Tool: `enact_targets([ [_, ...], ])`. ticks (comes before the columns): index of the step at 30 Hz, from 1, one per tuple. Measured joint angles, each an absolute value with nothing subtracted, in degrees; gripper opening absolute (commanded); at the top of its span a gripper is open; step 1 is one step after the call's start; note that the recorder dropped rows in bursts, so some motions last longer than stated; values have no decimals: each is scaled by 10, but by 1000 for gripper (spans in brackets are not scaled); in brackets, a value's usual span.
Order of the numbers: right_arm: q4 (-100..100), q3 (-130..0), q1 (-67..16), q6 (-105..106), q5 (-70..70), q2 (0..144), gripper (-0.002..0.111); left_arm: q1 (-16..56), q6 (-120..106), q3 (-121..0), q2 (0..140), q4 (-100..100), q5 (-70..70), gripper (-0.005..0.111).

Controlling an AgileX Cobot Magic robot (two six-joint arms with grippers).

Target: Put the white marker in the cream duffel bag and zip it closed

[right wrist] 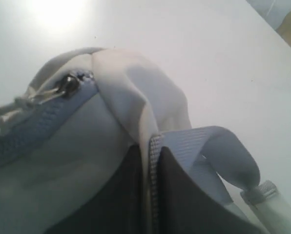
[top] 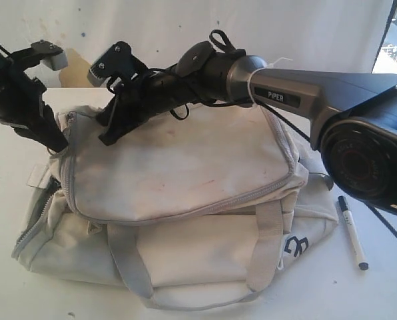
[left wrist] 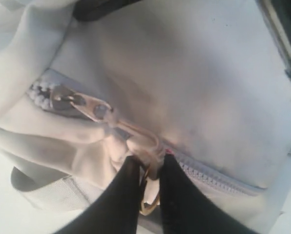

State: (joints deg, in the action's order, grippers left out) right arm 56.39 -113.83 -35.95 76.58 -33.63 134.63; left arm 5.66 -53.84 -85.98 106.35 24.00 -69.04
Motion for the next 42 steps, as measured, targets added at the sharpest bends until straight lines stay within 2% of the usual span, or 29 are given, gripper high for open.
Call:
enact_targets([
  [16,570,-1141,-360,589,-260,1346,0,57,-461,-860,1063,240,-675,0],
  [29,577,-1141,-337,455,-336,1344,0,57,-464,-769,1059,333,-654,0],
  [31,577,-1141,-336,460,-343,1344,5,57,-464,-769,1059,333,-657,0],
  [32,578,-1141,-336,477,-348,1344,14,57,-465,-769,1059,333,-661,0],
  [35,580,-1141,-336,561,-379,1343,50,57,-467,-764,1059,330,-679,0],
  [36,580,-1142,-335,566,-382,1343,58,57,-468,-764,1059,328,-685,0],
  [38,580,-1142,-333,546,-372,1342,63,57,-468,-764,1058,324,-686,0],
  [42,595,-1142,-330,531,-353,1342,63,57,-473,-764,1048,293,-672,0],
])
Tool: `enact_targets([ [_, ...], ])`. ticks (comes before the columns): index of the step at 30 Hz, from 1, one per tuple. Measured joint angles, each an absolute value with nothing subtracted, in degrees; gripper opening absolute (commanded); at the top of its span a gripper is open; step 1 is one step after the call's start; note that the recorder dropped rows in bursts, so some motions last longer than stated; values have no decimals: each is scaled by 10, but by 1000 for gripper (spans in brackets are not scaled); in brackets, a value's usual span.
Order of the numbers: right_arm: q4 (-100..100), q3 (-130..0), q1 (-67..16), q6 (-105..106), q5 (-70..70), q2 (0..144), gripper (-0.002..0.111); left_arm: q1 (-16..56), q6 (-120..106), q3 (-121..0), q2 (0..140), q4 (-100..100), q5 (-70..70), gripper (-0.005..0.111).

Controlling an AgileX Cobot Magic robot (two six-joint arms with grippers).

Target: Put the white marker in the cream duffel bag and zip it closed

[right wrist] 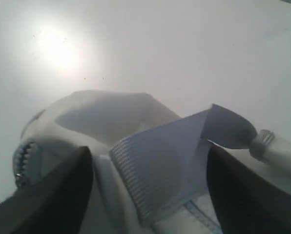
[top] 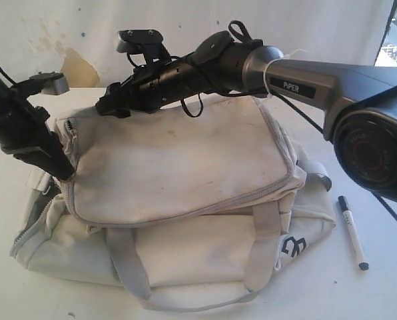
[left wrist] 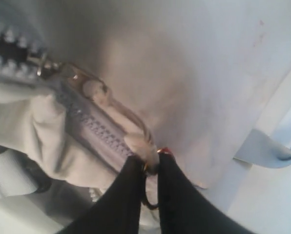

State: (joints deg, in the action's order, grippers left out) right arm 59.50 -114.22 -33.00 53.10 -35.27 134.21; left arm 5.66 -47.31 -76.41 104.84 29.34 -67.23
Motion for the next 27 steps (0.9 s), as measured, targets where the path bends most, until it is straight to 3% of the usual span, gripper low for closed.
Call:
enact_targets([
  [12,744,-1142,-355,695,-400,1344,63,57,-473,-763,1022,258,-628,0],
  [16,752,-1146,-370,722,-372,1352,63,57,-469,-763,1022,242,-638,0],
  [19,758,-1146,-375,733,-351,1356,71,57,-469,-763,1022,239,-639,0],
  [27,759,-1146,-377,730,-297,1363,71,57,-469,-763,1022,238,-641,0],
])
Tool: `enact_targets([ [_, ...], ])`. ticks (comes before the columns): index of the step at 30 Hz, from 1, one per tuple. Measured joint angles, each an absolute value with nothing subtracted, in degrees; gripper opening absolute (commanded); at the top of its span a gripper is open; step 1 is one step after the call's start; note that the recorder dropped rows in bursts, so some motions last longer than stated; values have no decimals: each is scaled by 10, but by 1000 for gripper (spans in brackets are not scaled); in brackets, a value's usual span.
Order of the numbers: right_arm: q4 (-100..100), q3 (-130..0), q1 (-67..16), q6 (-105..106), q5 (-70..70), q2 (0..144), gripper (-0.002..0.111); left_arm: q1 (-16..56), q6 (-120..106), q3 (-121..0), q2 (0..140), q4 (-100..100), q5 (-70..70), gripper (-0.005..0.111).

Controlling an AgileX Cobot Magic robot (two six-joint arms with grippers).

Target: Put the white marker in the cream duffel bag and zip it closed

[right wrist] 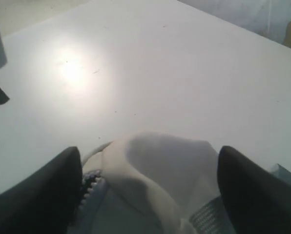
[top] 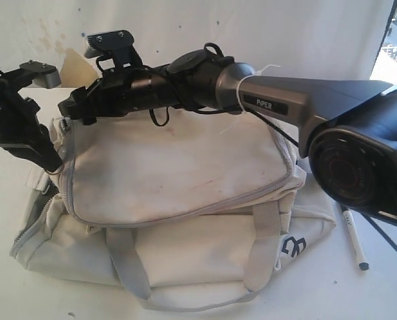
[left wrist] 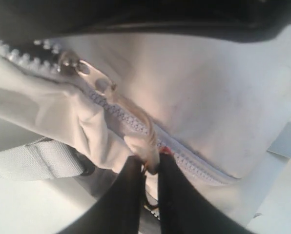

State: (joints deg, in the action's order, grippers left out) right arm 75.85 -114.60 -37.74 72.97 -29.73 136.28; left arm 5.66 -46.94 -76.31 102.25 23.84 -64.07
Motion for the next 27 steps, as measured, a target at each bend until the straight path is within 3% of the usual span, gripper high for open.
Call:
enact_targets([
  [6,761,-1146,-384,721,-301,1384,70,57,-469,-763,1022,236,-641,0],
  [10,762,-1146,-387,720,-304,1387,63,57,-469,-763,1022,232,-644,0],
  [14,762,-1146,-388,720,-309,1387,43,57,-466,-763,1022,221,-655,0],
  [19,762,-1146,-389,720,-318,1387,-1,57,-454,-763,1022,203,-667,0],
  [27,762,-1146,-389,720,-310,1387,0,57,-449,-763,1022,202,-676,0],
])
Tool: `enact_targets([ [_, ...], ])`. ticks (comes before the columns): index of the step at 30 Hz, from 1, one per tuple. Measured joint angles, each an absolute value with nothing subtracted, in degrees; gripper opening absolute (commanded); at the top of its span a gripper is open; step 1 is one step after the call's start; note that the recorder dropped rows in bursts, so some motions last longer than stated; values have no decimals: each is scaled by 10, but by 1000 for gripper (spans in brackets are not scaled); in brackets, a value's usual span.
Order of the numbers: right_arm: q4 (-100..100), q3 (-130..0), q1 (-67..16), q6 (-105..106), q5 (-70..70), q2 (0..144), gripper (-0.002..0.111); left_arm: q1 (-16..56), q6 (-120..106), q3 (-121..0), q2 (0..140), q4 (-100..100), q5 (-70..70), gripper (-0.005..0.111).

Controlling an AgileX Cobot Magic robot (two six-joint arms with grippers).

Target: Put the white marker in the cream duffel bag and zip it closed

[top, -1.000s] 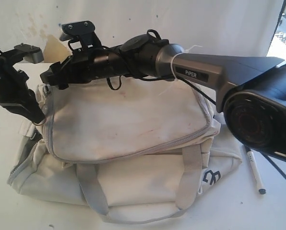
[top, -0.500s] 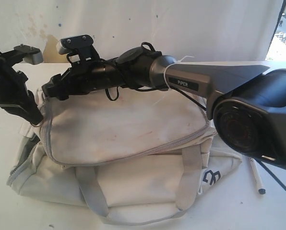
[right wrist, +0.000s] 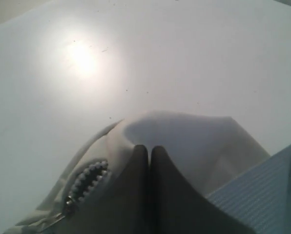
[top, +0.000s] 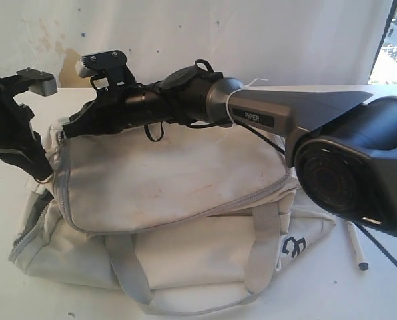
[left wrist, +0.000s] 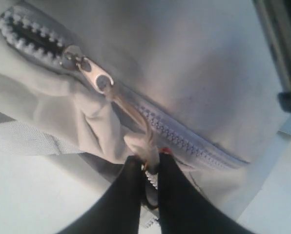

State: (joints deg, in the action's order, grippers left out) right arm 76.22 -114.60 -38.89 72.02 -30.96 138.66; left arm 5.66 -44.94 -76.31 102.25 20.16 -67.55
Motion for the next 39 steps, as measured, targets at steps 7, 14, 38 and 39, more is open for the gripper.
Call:
enact_targets([
  [7,761,-1147,-389,700,-279,1387,0,57,-428,-763,1022,203,-679,0],
  [14,760,-1174,-377,668,-275,1387,0,57,-416,-763,1021,206,-684,0],
  [38,745,-1194,-318,545,-284,1387,0,63,-408,-664,1018,354,-686,0],
  [39,743,-1194,-317,542,-287,1387,0,63,-408,-655,1018,359,-686,0],
])
